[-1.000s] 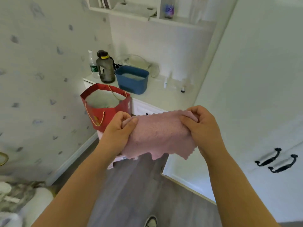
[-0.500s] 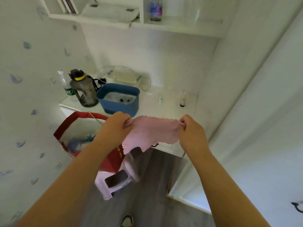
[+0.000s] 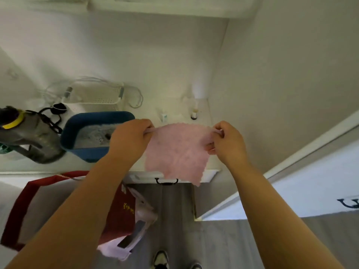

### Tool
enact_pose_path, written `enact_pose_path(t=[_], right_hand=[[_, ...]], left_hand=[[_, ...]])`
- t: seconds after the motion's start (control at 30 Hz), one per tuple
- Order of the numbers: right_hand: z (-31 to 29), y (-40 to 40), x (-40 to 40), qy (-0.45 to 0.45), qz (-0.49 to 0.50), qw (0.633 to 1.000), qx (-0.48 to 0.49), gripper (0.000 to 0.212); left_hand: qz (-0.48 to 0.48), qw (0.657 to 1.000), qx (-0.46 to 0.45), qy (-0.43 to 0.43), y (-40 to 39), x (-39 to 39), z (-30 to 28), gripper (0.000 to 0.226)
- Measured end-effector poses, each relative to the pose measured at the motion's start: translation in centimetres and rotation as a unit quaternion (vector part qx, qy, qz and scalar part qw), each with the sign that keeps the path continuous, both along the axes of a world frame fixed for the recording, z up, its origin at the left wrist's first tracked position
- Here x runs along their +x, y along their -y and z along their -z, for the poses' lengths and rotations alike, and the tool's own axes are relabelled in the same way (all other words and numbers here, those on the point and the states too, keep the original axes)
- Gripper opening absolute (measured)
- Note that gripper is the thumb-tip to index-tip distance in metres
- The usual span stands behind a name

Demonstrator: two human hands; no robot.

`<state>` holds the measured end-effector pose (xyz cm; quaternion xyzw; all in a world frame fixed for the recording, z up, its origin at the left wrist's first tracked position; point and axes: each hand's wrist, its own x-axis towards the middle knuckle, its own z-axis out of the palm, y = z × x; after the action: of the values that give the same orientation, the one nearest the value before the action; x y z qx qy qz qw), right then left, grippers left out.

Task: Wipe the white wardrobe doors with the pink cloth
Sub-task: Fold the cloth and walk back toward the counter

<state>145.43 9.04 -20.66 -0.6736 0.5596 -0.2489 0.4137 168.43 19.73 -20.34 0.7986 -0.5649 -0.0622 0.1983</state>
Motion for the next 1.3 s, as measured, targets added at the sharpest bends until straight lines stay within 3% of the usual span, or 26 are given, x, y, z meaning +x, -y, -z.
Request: enact_pose_path(t=[0.1,0.17,0.23,0.3,0.4,0.67,0.77,0.87,0.97,1.1,1.2,1.3], right_hand=[[1.7,1.3,1.4,0.030,0.024,0.997,0.072,0.022],[3.6,2.5,2.5,0.035,0.040,0.995,0.079,0.027],[5.6,4.0,3.5,0.007,0.047,0.996,0.081,0.025],[7.4,5.3,4.3,-0.027,0.051,0.994,0.088,0.014],[9.4,6.7,5.2,-0.008,0.070,0.989,0.130,0.004],[12.8,5.8,4.3,0.000,0.115,0.984,0.139,0.021],[14.1,4.6,4.2,-0.046,0.073,0.987,0.135,0.039],[15.3,3.7,4.2,-0.086,0.031,0.985,0.147,0.038],[16.1,3.5,4.2,-0.188,-0.028,0.971,0.143,0.039],[15.9,4.4,4.2,-0.267,-0.026,0.956,0.118,0.031],[15.9,5.3,4.2,-0.249,-0.044,0.962,0.102,0.022],[16.6,5.8,4.2,-0.201,-0.062,0.972,0.103,0.019]], left_hand=[[-0.027,0.996,0.005,-0.082,2.4,0.8,2.0,0.017],[-0.055,0.985,-0.001,-0.165,4.1,1.4,3.7,0.015],[-0.059,0.980,0.010,-0.191,5.8,2.0,5.5,0.010],[-0.034,0.984,0.046,-0.170,7.3,2.4,7.5,0.007],[-0.015,0.986,0.115,-0.117,8.7,2.8,10.3,0.019],[-0.008,0.987,0.075,-0.141,7.6,1.2,13.7,0.016],[-0.005,0.987,0.111,-0.120,7.0,0.8,14.8,0.016],[0.014,0.976,0.186,-0.115,7.1,0.7,16.0,0.021],[0.050,0.957,0.266,-0.104,7.5,0.4,16.0,0.040],[-0.015,0.967,0.217,-0.136,7.9,0.5,15.9,0.045],[-0.033,0.973,0.216,-0.068,8.7,1.0,16.1,0.050],[0.019,0.962,0.270,0.038,9.9,0.7,16.5,0.050]])
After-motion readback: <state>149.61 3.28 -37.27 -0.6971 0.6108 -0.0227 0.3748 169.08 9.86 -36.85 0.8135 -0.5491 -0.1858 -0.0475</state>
